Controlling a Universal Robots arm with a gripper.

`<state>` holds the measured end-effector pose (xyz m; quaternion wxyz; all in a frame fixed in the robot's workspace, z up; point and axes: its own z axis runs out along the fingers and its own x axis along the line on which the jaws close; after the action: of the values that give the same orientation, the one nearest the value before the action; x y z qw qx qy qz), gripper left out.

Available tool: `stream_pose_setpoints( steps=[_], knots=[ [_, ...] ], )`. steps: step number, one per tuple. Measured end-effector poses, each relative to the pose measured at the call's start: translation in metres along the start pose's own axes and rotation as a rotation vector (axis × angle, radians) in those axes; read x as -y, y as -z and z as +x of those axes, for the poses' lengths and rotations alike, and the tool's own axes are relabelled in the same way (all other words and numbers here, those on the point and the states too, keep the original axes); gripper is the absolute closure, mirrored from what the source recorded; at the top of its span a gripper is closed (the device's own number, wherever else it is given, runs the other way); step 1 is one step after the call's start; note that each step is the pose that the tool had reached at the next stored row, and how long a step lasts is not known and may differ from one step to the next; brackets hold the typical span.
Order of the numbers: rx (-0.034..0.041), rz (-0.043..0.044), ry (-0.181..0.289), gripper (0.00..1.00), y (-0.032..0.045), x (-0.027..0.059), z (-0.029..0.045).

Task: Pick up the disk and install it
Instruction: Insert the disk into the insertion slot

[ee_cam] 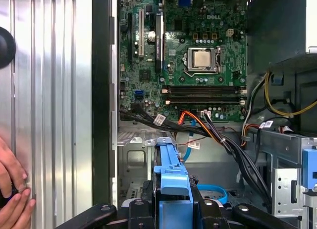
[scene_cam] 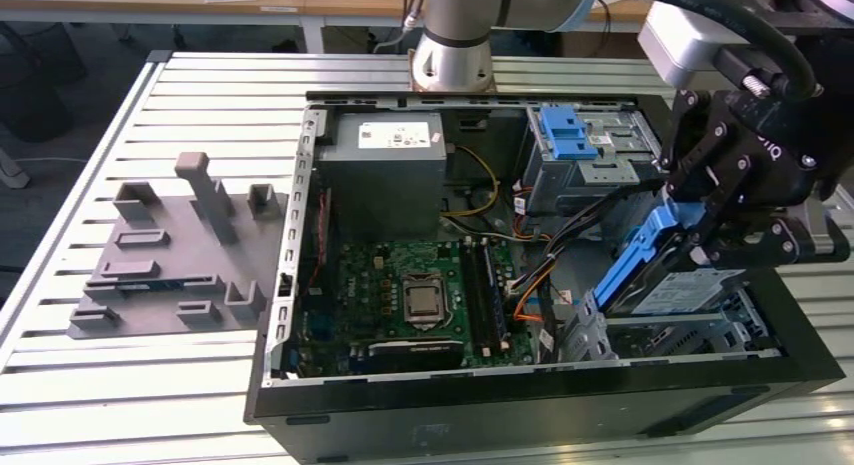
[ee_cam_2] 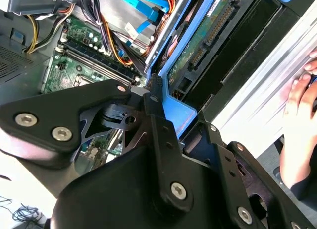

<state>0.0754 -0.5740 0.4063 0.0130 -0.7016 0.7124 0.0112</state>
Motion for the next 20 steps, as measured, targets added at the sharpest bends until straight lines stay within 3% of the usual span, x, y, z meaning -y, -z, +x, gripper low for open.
stream_pose_setpoints(
  steps=[8,11,12,15,18,20],
  knots=[
    [-0.0003,0.0001,0.0,0.64,-0.0089,0.0,0.0003],
    [-0.0002,-0.0001,0.0,0.57,-0.0144,0.0,0.0005],
    [-0.0002,-0.0002,0.0,0.5,-0.0162,0.0,0.0005],
    [-0.0001,-0.0007,0.0,0.5,-0.0218,-0.0001,0.0007],
    [-0.0002,-0.0007,0.0,0.58,-0.0272,0.0,0.001],
    [-0.0003,-0.0008,0.0,0.7,-0.0302,-0.0001,0.001]
  ],
)
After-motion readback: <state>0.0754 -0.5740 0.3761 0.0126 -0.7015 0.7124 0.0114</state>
